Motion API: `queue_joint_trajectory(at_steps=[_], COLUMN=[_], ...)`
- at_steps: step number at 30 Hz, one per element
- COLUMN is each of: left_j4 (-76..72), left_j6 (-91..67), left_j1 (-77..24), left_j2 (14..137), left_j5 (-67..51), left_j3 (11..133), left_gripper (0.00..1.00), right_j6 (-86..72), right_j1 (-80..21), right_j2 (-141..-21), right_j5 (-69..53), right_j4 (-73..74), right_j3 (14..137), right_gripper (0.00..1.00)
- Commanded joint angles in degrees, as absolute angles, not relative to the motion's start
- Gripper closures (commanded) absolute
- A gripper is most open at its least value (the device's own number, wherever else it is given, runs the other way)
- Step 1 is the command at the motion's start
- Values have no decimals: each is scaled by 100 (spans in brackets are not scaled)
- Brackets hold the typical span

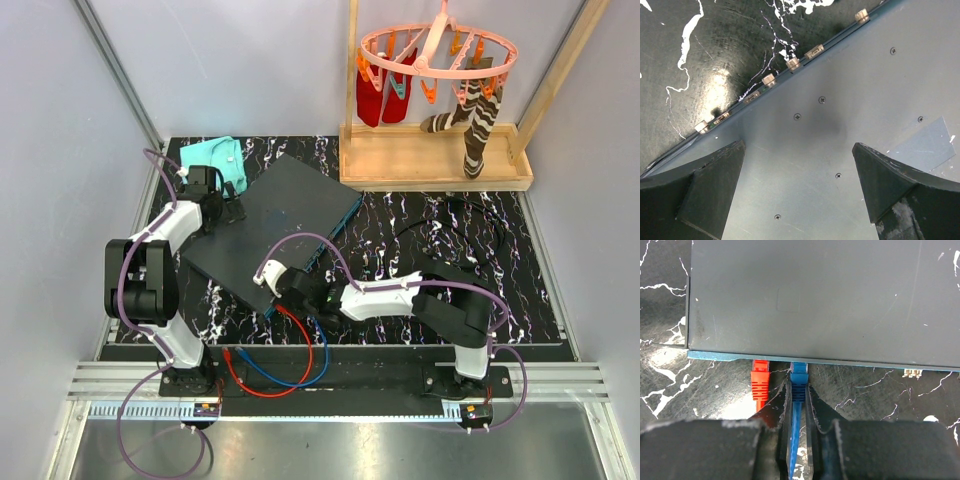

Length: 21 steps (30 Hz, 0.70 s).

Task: Insert the plug into the switch port
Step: Insert the connector into the switch port.

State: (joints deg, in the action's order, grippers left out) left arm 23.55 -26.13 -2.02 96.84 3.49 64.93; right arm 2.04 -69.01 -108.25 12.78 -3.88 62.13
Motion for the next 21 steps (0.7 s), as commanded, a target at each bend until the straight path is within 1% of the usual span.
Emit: queue_joint_trajectory(at_steps=[1,3,4,8,14,21], left_j4=[2522,2522,2522,2444,2233,2188], left_j6=[-2523,-2470,-2400,-2250,-2040,-1671], left_j1=[-281,-272,-264,-106,342,624], left_j2=[9800,9721,9686,9501,9536,9896], left_j5=[254,403,465,711,422,-87], left_j3=[6583,6592,6627,6636,6601,6644], left_gripper=[1,1,1,1,1,1], right_j6=[97,35,-121,-430,-773,-1037], right_j1=[-6855,-6855,-6847,-6855,-6847,-6847], right_j2=[-10345,-10153,-10073,-9669,-9404,-9755], right_j5=[1292,1213,1204,1099,748,527], right_j4=[-1680,-1530,-1373,-1012,-712,-677], right_j3=[6355,6180,6118,5810,5371,5186], right_gripper=[79,70,62,50,48,48])
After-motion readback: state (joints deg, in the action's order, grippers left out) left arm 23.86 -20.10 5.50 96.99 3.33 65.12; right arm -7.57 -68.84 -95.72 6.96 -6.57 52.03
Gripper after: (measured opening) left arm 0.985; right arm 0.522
